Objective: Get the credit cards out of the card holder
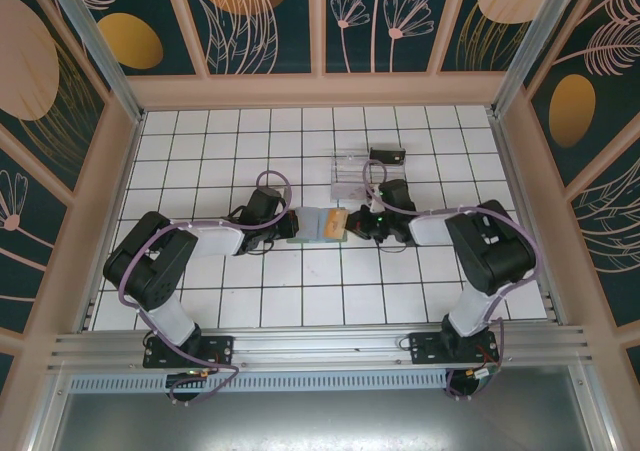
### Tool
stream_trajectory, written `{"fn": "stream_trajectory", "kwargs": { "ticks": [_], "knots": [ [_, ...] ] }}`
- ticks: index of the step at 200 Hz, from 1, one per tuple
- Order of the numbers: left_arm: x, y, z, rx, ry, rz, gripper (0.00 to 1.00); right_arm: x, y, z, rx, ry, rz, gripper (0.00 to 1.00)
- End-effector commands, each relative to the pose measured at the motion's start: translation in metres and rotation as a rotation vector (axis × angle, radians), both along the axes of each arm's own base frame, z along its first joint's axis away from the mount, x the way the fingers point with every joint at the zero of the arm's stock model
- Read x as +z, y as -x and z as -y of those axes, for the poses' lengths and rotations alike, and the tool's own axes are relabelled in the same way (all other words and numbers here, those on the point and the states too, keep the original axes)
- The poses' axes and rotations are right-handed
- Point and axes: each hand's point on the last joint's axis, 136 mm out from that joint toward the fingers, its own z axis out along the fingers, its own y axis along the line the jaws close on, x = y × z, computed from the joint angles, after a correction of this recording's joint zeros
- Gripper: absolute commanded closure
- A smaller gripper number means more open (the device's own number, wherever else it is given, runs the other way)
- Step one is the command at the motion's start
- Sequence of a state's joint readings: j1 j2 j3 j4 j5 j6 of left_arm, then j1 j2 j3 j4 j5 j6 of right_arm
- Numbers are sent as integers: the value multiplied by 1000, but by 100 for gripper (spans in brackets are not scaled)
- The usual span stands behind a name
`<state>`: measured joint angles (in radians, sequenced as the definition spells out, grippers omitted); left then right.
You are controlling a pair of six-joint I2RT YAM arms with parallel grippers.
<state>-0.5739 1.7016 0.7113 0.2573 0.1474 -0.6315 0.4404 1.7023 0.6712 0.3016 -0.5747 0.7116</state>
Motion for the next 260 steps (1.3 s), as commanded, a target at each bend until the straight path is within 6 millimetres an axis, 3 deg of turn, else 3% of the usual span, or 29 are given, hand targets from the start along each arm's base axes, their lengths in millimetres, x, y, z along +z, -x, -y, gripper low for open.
{"fn": "stream_trajectory", "kwargs": {
  "ticks": [1, 22, 64, 82, 102, 121, 124, 161, 187, 225, 237, 260],
  "knots": [
    [-26, 20, -21, 13, -96, -97, 100, 14, 8, 10, 31, 18, 52, 100],
    [-9, 15, -17, 10, -65, -60, 100, 26, 13, 17, 35, 48, 92, 100],
    [41, 4, -10, 20, 22, 66, 100, 78, 5, 30, 37, 153, 272, 100],
    [70, 0, -14, 45, 52, 159, 91, 101, 2, 31, 63, 241, 359, 100],
    [101, -3, -29, 109, 71, 281, 56, 121, -4, 32, 89, 395, 458, 100],
    [126, -3, -54, 209, 54, 391, 5, 137, -11, 34, 102, 544, 568, 100],
    [130, -3, -59, 230, 51, 409, 2, 138, -12, 34, 113, 562, 587, 100],
    [171, 14, -107, 414, 101, 625, 1, 160, -21, 33, 231, 867, 881, 100],
    [180, 29, -132, 509, 142, 696, 1, 150, -22, 36, 404, 1121, 1068, 100],
    [184, 51, -175, 686, 164, 762, 1, 131, -18, 41, 747, 1331, 1236, 100],
    [186, 58, -181, 704, 199, 788, 1, 129, -20, 47, 815, 1397, 1250, 100],
    [190, 64, -177, 668, 260, 821, 1, 133, -26, 56, 886, 1370, 1200, 100]
  ]
}}
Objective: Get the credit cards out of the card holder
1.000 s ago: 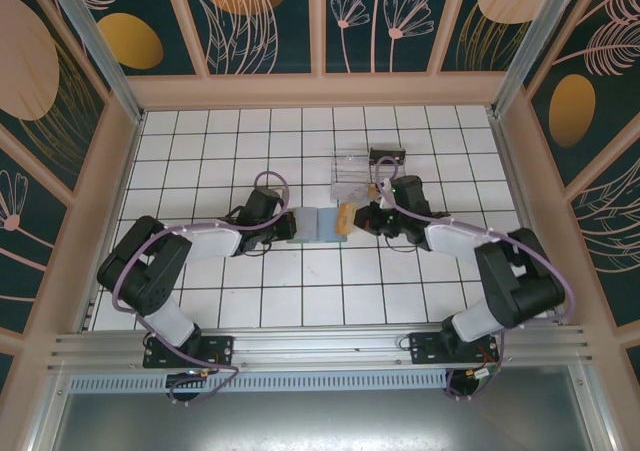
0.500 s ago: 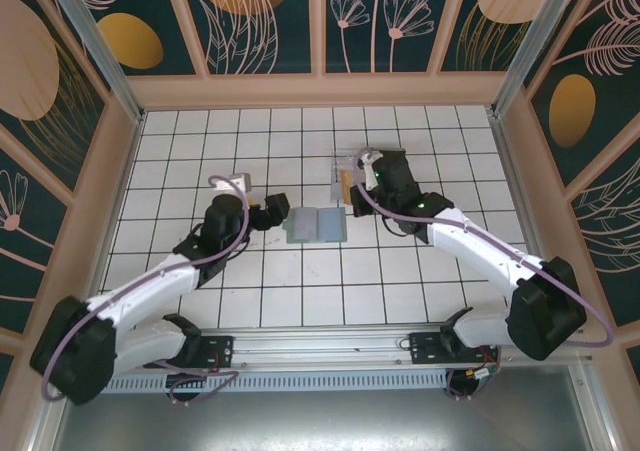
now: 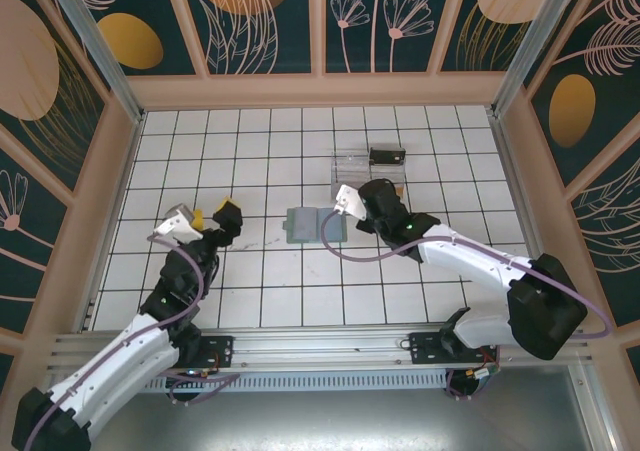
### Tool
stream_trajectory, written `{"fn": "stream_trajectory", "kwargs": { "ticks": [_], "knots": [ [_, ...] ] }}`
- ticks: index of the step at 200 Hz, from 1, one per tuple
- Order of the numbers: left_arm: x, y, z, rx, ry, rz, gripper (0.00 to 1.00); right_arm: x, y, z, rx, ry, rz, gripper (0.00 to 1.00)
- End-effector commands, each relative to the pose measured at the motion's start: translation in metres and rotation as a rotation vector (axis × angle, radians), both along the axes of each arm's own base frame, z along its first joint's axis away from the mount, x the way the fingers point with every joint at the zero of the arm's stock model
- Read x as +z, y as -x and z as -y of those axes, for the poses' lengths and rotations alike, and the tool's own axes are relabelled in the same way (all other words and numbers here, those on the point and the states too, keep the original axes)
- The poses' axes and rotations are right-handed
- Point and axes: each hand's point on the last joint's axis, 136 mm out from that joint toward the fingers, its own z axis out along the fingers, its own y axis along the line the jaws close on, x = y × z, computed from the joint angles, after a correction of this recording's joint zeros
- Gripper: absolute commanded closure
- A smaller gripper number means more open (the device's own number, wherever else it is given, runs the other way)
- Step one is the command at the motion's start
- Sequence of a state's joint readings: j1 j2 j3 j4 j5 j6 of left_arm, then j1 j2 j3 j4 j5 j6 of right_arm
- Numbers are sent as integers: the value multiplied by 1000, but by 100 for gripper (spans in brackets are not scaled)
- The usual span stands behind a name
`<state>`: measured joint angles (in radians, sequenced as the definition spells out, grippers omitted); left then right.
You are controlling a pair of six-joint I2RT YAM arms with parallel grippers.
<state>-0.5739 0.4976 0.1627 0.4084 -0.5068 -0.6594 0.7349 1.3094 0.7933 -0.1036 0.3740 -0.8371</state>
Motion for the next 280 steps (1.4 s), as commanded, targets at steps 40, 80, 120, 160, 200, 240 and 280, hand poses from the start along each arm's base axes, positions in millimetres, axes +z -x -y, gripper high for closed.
{"fn": "stream_trajectory", "kwargs": {
  "ticks": [40, 80, 120, 160, 200, 240, 280],
  "knots": [
    [0, -1, 4, -23, 29, 14, 1, 6, -22, 38, 106, 250, 10, 100],
    [-9, -10, 10, -24, 5, -56, 1, -8, -23, 53, 111, 284, -19, 100],
    [-6, -8, 9, -24, 13, -50, 1, -31, -23, 61, 119, 307, -71, 100],
    [-5, -5, 4, -8, 30, -32, 1, -37, -31, 58, 115, 301, -66, 100],
    [-5, -5, 7, -26, 39, -34, 1, -40, -40, 60, 94, 305, -79, 100],
    [-4, -5, 10, -41, 45, -30, 1, -45, -45, 63, 85, 316, -78, 100],
    [-5, -6, 12, -47, 46, -34, 1, -42, -55, 65, 66, 306, -73, 100]
  ]
}}
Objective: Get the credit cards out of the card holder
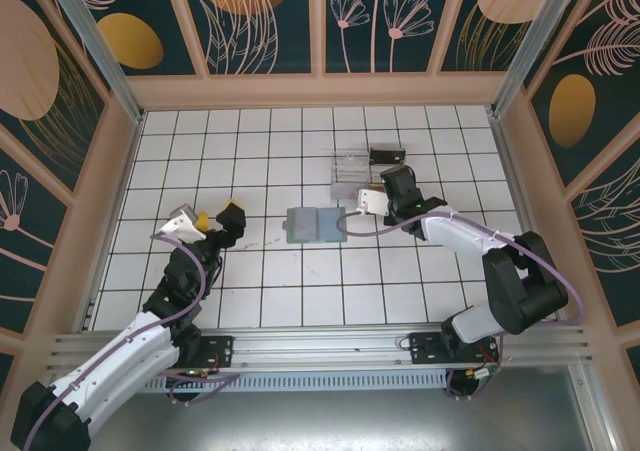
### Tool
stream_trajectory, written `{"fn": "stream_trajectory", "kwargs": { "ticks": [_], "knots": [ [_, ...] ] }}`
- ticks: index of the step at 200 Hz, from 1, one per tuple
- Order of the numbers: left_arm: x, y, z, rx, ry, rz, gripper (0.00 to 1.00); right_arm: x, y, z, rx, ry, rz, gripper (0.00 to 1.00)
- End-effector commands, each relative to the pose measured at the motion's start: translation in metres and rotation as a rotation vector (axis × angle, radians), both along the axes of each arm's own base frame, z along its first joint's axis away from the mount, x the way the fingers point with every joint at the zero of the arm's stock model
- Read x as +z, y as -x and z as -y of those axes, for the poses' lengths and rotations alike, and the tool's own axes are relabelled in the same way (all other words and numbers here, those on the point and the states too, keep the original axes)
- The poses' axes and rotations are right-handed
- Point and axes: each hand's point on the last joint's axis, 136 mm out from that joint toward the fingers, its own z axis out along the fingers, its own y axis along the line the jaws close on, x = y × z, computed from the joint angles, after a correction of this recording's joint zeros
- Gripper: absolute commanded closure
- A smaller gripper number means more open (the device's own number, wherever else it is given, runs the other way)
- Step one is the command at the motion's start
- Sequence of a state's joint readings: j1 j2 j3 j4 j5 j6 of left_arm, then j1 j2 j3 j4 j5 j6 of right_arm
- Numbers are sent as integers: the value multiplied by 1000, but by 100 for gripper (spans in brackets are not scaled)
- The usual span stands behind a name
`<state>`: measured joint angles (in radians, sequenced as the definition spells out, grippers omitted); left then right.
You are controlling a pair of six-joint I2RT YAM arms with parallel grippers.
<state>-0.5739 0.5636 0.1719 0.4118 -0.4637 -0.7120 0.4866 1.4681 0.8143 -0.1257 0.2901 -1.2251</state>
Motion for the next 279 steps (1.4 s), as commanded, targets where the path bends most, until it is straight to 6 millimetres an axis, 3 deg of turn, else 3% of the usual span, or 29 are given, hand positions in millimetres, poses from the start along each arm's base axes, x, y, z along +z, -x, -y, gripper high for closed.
{"fn": "stream_trajectory", "kwargs": {
  "ticks": [1, 114, 171, 177, 188, 193, 246, 271, 279],
  "knots": [
    [7, -1, 1, -5, 21, 16, 1, 14, -16, -5, -1, -23, 46, 100],
    [5, -1, 6, -32, 30, 15, 1, -4, -20, -10, 12, -9, 9, 100],
    [6, -2, 13, -63, 24, 12, 1, -6, -33, -9, -8, 10, 38, 97],
    [7, -2, 12, -63, 24, 12, 1, -8, -35, -9, -7, 17, 40, 94],
    [6, -3, 12, -62, 25, 11, 1, -5, -40, -8, -21, 16, 64, 75],
    [6, -3, 12, -63, 24, 11, 1, -3, -44, -8, -29, 9, 74, 71],
    [4, -4, 17, -80, 21, 3, 1, 29, -60, -8, -86, -58, 167, 57],
    [3, -5, 17, -76, 15, -7, 1, 52, -59, -10, -112, -146, 218, 54],
    [3, -5, 17, -77, 13, -9, 1, 51, -54, -11, -101, -162, 202, 52]
  ]
}}
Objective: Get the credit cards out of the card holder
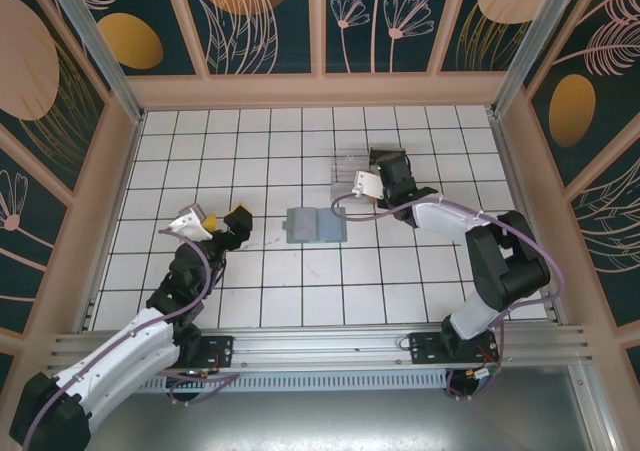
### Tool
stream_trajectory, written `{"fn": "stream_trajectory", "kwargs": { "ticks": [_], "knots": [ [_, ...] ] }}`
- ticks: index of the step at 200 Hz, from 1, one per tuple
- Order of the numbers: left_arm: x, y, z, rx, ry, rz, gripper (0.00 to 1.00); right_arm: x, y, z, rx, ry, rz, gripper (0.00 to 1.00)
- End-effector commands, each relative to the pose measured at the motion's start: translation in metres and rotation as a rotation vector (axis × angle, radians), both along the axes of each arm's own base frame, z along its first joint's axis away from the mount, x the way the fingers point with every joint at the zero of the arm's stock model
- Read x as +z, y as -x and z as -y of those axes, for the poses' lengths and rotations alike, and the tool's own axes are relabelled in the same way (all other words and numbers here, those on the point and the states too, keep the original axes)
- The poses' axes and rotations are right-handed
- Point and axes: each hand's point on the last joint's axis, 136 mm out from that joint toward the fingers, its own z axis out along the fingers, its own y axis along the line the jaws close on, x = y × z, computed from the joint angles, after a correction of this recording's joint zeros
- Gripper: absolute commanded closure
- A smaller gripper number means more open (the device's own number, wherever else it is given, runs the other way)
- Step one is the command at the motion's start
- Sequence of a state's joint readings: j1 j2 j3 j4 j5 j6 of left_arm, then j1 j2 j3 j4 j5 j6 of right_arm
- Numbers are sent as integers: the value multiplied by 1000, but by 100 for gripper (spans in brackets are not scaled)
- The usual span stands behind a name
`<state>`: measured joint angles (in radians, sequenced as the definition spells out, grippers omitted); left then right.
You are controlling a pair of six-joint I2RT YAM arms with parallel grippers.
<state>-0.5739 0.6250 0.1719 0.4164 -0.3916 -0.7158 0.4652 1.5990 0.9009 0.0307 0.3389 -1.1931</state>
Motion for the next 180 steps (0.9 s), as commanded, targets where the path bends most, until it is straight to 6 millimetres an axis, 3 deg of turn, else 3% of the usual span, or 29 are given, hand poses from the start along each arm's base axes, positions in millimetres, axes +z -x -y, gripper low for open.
{"fn": "stream_trajectory", "kwargs": {
  "ticks": [1, 25, 69, 139, 180],
  "knots": [
    [18, -3, 2, -5, 36, 42, 1, 39, -5, -4, -19, -116, 89, 52],
    [15, -4, 4, -10, 31, 36, 2, 20, 11, -3, 17, -100, 37, 46],
    [15, -5, 5, -17, 24, 30, 1, -4, 21, -4, 30, -100, -23, 40],
    [17, -4, 4, -9, 24, 33, 1, -23, -6, -4, -29, -60, -7, 41],
    [18, -3, 1, 1, 22, 39, 1, -12, -30, -10, -84, -93, 36, 42]
  ]
}}
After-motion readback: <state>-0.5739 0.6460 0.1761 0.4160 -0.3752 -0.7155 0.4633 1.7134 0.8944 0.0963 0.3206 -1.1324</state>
